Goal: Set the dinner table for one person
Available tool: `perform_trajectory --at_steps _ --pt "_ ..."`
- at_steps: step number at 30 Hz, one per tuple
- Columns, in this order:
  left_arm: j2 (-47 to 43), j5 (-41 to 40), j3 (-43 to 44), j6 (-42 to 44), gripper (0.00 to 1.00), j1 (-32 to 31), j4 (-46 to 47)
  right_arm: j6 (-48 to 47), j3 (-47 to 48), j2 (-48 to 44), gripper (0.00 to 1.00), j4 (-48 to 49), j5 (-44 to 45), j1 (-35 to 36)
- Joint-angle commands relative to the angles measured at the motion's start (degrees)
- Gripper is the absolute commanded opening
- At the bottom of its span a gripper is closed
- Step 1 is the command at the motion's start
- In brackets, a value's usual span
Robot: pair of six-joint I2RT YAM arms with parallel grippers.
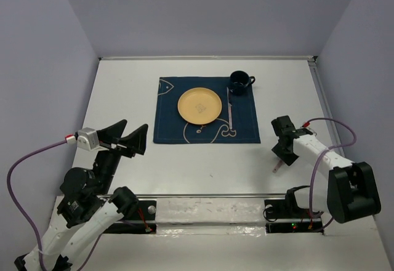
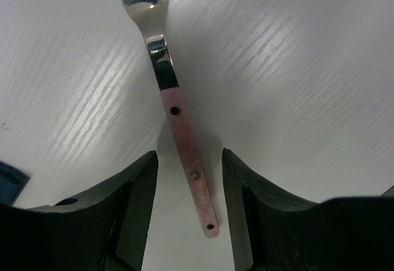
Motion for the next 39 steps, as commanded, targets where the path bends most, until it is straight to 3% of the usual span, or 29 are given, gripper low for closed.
perform_trajectory --at_steps 1,4,5,7,8,14,17,18,21,22,24,26,28,32,35,39 --pt "-0.87 -0.85 1.96 1.28 0.99 -0.49 1.31 -1.16 0.79 3.29 0.51 3.84 -1.01 -0.23" --pt "-1.31 -2.34 2.04 1.46 0.99 -0.49 0.87 -1.95 1.49 6.71 0.42 4.90 -1.01 -0.85" --pt "-1.31 -2.69 2.04 1.46 0.99 -0.49 0.87 -2.22 2.36 7.16 0.28 4.73 -0.66 -0.85" --pt "-1.31 -2.35 2.04 1.46 0.99 -0.49 0.87 -2.31 2.46 6.82 0.15 4.82 0.04 -0.85" --pt "-0.79 -2.08 1.96 1.55 0.99 -0.49 0.87 -3.61 2.55 5.77 0.01 5.08 0.31 -0.85" --pt "0.44 -2.34 1.96 1.46 0.99 -0.40 0.87 -10.82 11.76 -1.69 0.00 1.48 0.32 1.95" --pt "1.23 -2.52 1.96 1.46 0.99 -0.05 0.87 -13.38 21.91 -0.58 0.00 2.71 0.92 12.92" --pt "2.02 -2.69 1.96 1.46 0.99 0.39 0.87 -14.16 25.45 4.22 0.00 2.62 1.36 19.04" --pt "2.99 -2.78 1.96 1.37 0.99 1.44 0.87 -17.49 41.36 14.60 0.00 2.53 4.00 26.90" --pt "3.60 -3.30 1.96 1.37 0.99 1.71 0.79 -18.56 45.66 22.21 0.00 2.88 4.52 30.58" --pt "4.31 -3.84 2.04 1.37 0.99 2.58 0.61 -21.80 57.67 32.93 0.00 5.24 3.65 34.11" --pt "4.66 -4.28 2.04 1.28 0.99 3.29 0.52 -23.48 65.18 36.31 0.00 6.74 1.99 35.09" --pt "5.36 -4.89 2.04 1.11 0.99 4.52 0.43 -25.15 76.65 49.20 0.00 8.15 -1.44 37.64" --pt "6.42 -5.68 2.13 0.76 0.99 5.67 0.26 -25.69 92.76 60.49 0.00 7.81 -3.73 39.58" --pt "7.38 -5.60 2.13 0.49 0.99 6.02 0.34 -24.72 98.60 68.23 0.00 7.89 -3.65 39.58" --pt "8.61 -4.81 2.04 0.41 0.99 6.02 0.52 -22.88 99.85 71.40 0.00 8.77 -3.65 40.11"
